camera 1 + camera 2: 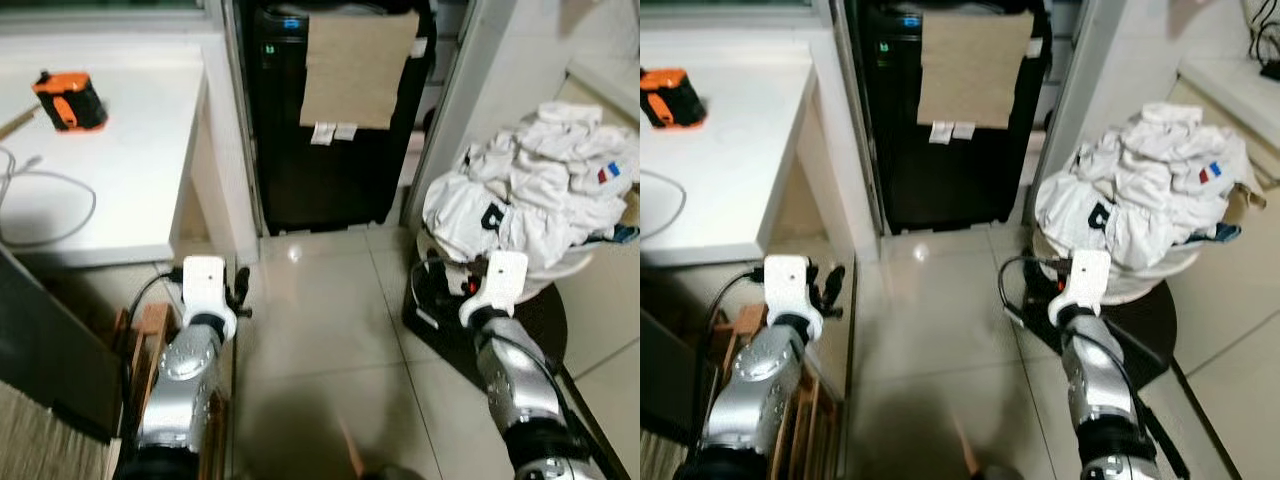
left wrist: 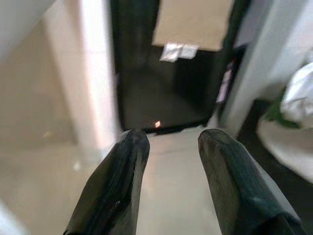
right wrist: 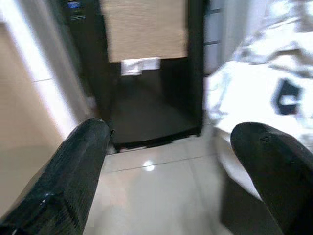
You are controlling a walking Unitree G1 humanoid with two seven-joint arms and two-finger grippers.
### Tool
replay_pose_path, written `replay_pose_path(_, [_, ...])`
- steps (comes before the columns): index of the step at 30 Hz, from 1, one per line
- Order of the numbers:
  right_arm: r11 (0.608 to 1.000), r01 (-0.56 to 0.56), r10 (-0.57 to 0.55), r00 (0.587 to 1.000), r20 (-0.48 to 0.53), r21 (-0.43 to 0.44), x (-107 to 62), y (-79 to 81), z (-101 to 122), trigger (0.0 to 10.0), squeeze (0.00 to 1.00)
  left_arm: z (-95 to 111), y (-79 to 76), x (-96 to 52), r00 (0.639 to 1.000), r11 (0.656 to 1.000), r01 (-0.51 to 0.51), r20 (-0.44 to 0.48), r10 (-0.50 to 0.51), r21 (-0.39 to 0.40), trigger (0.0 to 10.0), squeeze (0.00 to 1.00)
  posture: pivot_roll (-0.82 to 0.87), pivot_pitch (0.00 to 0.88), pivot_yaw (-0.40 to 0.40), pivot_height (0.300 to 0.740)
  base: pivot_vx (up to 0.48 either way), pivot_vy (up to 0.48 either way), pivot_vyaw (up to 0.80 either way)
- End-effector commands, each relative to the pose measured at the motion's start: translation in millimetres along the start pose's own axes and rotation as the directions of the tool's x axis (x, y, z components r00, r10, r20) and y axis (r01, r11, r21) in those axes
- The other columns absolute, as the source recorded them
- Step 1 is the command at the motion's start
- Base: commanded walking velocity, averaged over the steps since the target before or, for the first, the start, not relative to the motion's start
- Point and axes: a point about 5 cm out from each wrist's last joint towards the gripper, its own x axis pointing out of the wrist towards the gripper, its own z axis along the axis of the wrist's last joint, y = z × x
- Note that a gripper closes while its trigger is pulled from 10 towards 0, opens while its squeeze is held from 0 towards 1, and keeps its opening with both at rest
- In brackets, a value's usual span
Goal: Clothes washing
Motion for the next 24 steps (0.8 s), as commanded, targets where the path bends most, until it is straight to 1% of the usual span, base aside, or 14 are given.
replay_pose_path(1, [1.0, -0.01, 0.01, 1.0, 0.015, 0.009, 2.4, 0.4, 4, 10.0, 0.0, 2, -4.5, 2.8, 0.999, 0.999, 0.032, 0.017, -0.032, -0.002, 10.0, 0.0, -0.16, 0.0, 0.005, 0.726, 0.0, 0.0, 0.0])
replay_pose_path(3, [1.0, -0.014, 0.014, 1.0, 0.016, 0.009, 1.9, 0.1, 4, 10.0, 0.0, 3, -5.6, 5.4, 0.999, 1.0, 0.029, 0.031, -0.029, 0.002, 10.0, 0.0, -0.16, 0.0, 0.008, 0.726, 0.0, 0.0, 0.0])
replay_pose_path(6, [0.999, -0.026, 0.027, 0.999, 0.026, -0.023, 2.5, 1.0, 7, 10.0, 0.0, 4, -7.2, 7.2, 0.998, 0.999, 0.036, 0.043, -0.038, 0.029, 10.0, 0.0, -0.17, 0.0, 0.009, 0.726, 0.0, 0.0, 0.0])
replay_pose_path(7, [0.998, -0.034, 0.035, 0.999, 0.034, -0.045, 3.1, 2.0, 8, 10.0, 0.0, 7, -8.1, 7.9, 0.997, 0.998, 0.035, 0.063, -0.038, 0.051, 10.0, 0.0, -0.17, 0.0, 0.01, 0.726, 0.0, 0.0, 0.0])
replay_pose_path(9, [0.995, -0.037, 0.044, 0.996, 0.072, -0.097, 4.8, 4.2, 15, 10.0, 0.0, 18, -11.3, 10.9, 0.992, 0.997, 0.039, 0.116, -0.046, 0.064, 10.0, 0.0, -0.17, 0.0, 0.012, 0.726, 0.133, 0.0, 0.0])
replay_pose_path(10, [0.993, -0.032, 0.043, 0.994, 0.096, -0.111, 5.8, 4.7, 20, 10.0, 0.0, 25, -14.4, 12.9, 0.988, 0.995, 0.045, 0.143, -0.057, 0.084, 10.0, 0.0, -0.17, 0.0, 0.013, 0.726, 0.48, 0.0, 0.0])
replay_pose_path(11, [0.993, -0.032, 0.043, 0.994, 0.096, -0.111, 5.8, 4.7, 20, 10.0, 0.0, 25, -14.4, 12.9, 0.988, 0.995, 0.045, 0.143, -0.057, 0.084, 10.0, 0.0, -0.17, 0.0, 0.013, 0.726, 0.48, 0.0, 0.0])
replay_pose_path(12, [0.992, -0.02, 0.038, 0.99, 0.138, -0.125, 7.8, 5.1, 28, 10.0, 0.0, 39, -25.4, 16.6, 0.975, 0.985, 0.077, 0.195, -0.107, 0.156, 10.0, 0.0, -0.17, 0.0, 0.015, 0.726, 0.48, 0.0, 0.0])
replay_pose_path(13, [0.991, -0.018, 0.037, 0.988, 0.151, -0.129, 8.3, 5.1, 30, 10.0, 0.0, 43, -30.0, 17.6, 0.969, 0.979, 0.09, 0.211, -0.129, 0.183, 10.0, 0.0, -0.17, 0.0, 0.015, 0.726, 0.48, 0.0, 0.0])
replay_pose_path(14, [0.99, -0.015, 0.036, 0.987, 0.154, -0.139, 8.8, 4.9, 32, 10.0, 0.0, 46, -34.4, 18.3, 0.965, 0.976, 0.109, 0.217, -0.15, 0.189, 10.0, 0.0, -0.17, 0.0, 0.015, 0.726, 0.48, 0.0, 0.0])
replay_pose_path(15, [0.989, -0.013, 0.036, 0.987, 0.154, -0.146, 9.0, 4.8, 32, 10.0, 0.0, 46, -36.8, 18.7, 0.962, 0.975, 0.121, 0.219, -0.162, 0.188, 10.0, 0.0, -0.17, 0.0, 0.015, 0.726, 0.48, 0.0, 0.0])
replay_pose_path(16, [0.99, -0.01, 0.029, 0.99, 0.138, -0.138, 10.1, 4.0, 31, 10.0, 0.0, 47, -42.2, 18.5, 0.957, 0.967, 0.145, 0.221, -0.191, 0.208, 10.0, 0.0, -0.18, 0.0, 0.024, 0.726, 0.48, 0.0, 0.0])
replay_pose_path(18, [0.996, -0.007, 0.019, 0.991, 0.129, -0.09, 10.8, 3.0, 29, 10.0, 0.0, 45, -50.0, 17.8, 0.95, 0.957, 0.174, 0.217, -0.225, 0.23, 10.0, 0.0, -0.18, 0.0, 0.026, 0.726, 0.476, 0.0, -0.56])
replay_pose_path(24, [0.995, -0.009, 0.021, 0.992, 0.126, -0.096, 8.9, 2.7, 26, 10.0, 0.0, 39, -57.0, 16.6, 0.945, 0.946, 0.209, 0.196, -0.261, 0.248, 10.0, 0.0, -0.18, 0.0, 0.03, 0.726, 0.443, 0.0, -0.54])
